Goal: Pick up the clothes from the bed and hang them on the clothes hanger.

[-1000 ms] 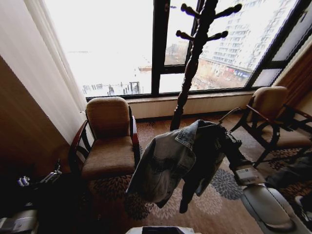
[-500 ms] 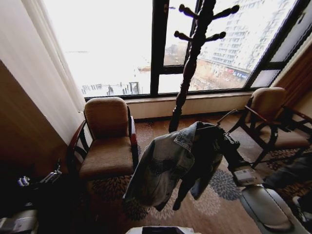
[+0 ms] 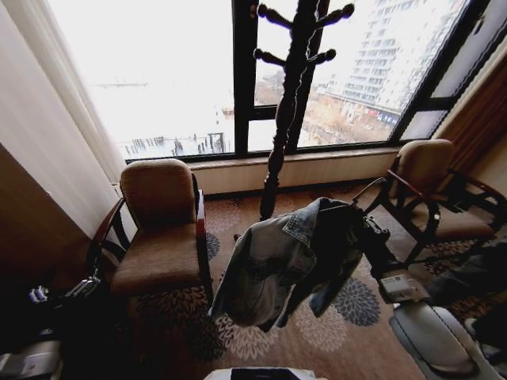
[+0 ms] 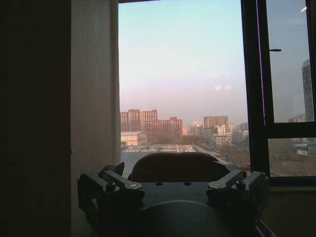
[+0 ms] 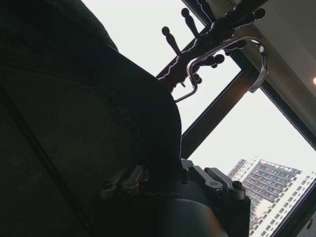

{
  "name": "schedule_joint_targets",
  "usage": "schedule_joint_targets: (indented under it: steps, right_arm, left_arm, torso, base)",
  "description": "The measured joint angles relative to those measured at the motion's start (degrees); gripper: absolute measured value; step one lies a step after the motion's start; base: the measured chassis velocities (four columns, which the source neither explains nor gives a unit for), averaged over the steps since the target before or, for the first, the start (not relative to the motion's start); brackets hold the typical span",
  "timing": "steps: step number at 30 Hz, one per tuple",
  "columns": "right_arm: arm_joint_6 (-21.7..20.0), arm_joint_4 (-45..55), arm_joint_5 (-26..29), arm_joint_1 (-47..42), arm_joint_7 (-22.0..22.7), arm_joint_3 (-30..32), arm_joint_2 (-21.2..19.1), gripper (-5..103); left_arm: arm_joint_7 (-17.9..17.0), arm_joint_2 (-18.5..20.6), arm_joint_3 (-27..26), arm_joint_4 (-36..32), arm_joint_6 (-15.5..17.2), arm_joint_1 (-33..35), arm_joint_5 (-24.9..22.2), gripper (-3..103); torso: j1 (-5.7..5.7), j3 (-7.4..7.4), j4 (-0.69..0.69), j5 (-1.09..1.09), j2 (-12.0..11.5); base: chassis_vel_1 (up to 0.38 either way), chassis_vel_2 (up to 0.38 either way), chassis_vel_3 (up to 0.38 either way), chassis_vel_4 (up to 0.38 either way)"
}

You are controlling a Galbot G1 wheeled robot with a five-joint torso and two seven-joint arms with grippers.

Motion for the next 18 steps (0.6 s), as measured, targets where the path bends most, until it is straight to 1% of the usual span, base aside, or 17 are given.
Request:
schedule_joint_targets:
  steps: [5, 10, 18]
  right_arm:
    - [0.05, 0.12, 0.05, -0.11, -0.10, 0.05, 0.05, 27]
    - [0.16, 0.16, -0.03, -0.34, -0.15, 0.05, 0.34, 27]
    - [0.35, 0.17, -0.40, -0.56, -0.20, 0.07, 0.54, 27]
  left_arm:
    - [0.00, 0.00, 0.00, 0.00, 0.00, 0.00, 0.00, 100]
    - [0.00, 0.00, 0.00, 0.01, 0.00, 0.00, 0.00, 100]
    - [0.00, 0.00, 0.00, 0.00, 0.00, 0.00, 0.00, 100]
  torso:
    - [0.00, -0.01, 0.01, -0.03, 0.02]
    - [0.00, -0.01, 0.01, 0.00, 0.02]
    - [0.00, 0.00, 0.01, 0.00, 0.01]
  base:
    - [-0.039, -0.039, 0.049, 0.056]
    - [-0.055, -0.047, 0.058, 0.064]
    - [-0.119, -0.100, 0.121, 0.100]
